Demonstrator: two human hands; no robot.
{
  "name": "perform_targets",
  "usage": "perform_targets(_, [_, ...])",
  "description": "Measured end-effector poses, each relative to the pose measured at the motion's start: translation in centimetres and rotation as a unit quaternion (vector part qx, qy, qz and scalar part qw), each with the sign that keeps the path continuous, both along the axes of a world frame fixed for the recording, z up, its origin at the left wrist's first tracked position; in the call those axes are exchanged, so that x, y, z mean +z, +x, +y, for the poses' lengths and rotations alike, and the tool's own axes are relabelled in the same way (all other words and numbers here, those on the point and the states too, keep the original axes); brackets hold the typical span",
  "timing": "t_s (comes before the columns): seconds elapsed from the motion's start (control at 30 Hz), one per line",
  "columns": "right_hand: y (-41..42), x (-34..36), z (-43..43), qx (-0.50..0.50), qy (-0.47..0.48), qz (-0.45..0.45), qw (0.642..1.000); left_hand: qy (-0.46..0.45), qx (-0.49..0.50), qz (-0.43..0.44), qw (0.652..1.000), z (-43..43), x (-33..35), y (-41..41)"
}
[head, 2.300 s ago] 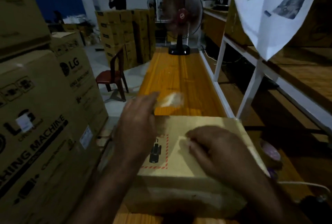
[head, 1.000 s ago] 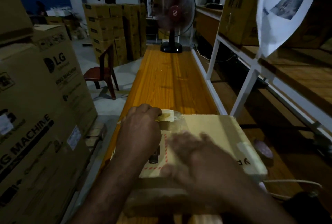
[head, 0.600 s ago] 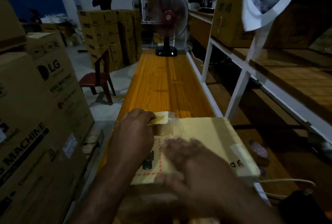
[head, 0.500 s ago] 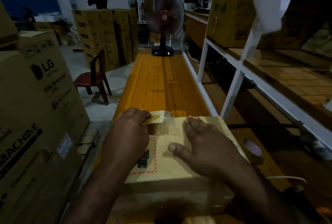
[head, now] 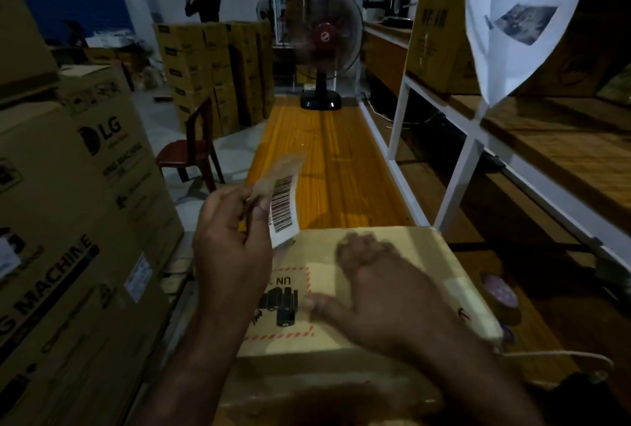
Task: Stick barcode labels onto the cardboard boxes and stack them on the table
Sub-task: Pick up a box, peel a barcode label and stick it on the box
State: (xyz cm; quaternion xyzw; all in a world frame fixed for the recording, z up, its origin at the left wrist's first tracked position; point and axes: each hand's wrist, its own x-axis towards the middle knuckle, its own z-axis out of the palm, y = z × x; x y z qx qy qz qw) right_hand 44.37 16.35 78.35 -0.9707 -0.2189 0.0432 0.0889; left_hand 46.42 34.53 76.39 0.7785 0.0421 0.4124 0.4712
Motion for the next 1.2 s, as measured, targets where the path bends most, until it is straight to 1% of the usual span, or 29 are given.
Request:
perform_targets(0.07, [-1.7, -0.4, 2.4, 0.077, 0.01, 0.026, 0.997, -0.078, -0.029, 0.019, 0.996, 0.4, -0.2, 0.1])
perform_targets(0.13, [-3.3, -1.1, 3.1, 0.169, -0.006, 0.038, 0.985, -0.158, -0.067, 0.039, 0.984, 0.7, -0.1, 0.0])
perform_targets(0.17, [-3.5, -1.4, 2.6, 0.19, -0.005, 0.046, 0.981, -0.192, -0.078, 0.047, 0.977, 0.8, 0.0, -0.1])
perform_targets(0.2, [-3.3, -1.4, 1.7, 0.173, 0.01, 0.055, 0.983, -0.216, -0.081, 0.054, 0.971, 0.9, 0.1, -0.1])
perform_targets(0.23, [-2.8, -1.1, 0.7, 0.126, 0.027, 0.071, 0.989, -0.227, -0.082, 0.061, 0.969, 0.9, 0.1, 0.0])
perform_targets(0.27, [-2.2, -0.7, -0.3, 0.077, 0.033, 0.073, 0.994, -0.227, -0.083, 0.068, 0.968, 0.9, 0.1, 0.1])
perform_targets(0.3, [-1.4, -0.5, -1.1, 0.042, 0.026, 0.054, 0.997, -0.223, -0.085, 0.075, 0.968, 0.9, 0.0, 0.3])
perform_targets(0.37, [0.2, -0.4, -1.4, 0.013, 0.004, 0.007, 1.0, -0.213, -0.087, 0.088, 0.969, 0.8, -0.1, 0.6])
perform_targets(0.47, [0.4, -0.6, 0.6, 0.036, -0.002, 0.006, 0.999, -0.197, -0.083, 0.1, 0.972, 0.7, -0.1, 1.2])
perform_targets(0.57, [-1.5, -1.1, 1.5, 0.098, 0.003, 0.002, 0.995, -0.194, -0.084, 0.102, 0.972, 0.6, -0.2, 1.7])
perform_targets(0.63, [-2.2, -1.2, 1.1, 0.121, -0.003, 0.006, 0.993, -0.203, -0.092, 0.101, 0.97, 0.7, -0.3, 1.8])
perform_targets(0.73, [-1.8, -1.3, 0.5, 0.11, 0.035, -0.016, 0.993, -0.213, -0.097, 0.098, 0.967, 0.7, 0.0, 1.9])
perform_targets(0.87, [-0.5, -2.0, 1.1, 0.123, 0.07, -0.106, 0.984, -0.216, -0.11, 0.102, 0.965, 0.6, 0.8, 2.5])
perform_targets(1.0, [2.3, -2.8, 1.4, 0.096, 0.098, -0.136, 0.981, -0.209, -0.126, 0.103, 0.964, 0.6, 1.3, 3.1])
perform_targets(1.1, [4.7, -3.2, 2.1, 0.082, 0.093, -0.172, 0.977, -0.193, -0.129, 0.098, 0.968, 0.9, 1.9, 3.4])
perform_targets(1.2, [7.1, -3.2, 2.8, 0.065, 0.086, -0.179, 0.978, -0.182, -0.126, 0.106, 0.969, 1.4, 2.2, 4.4])
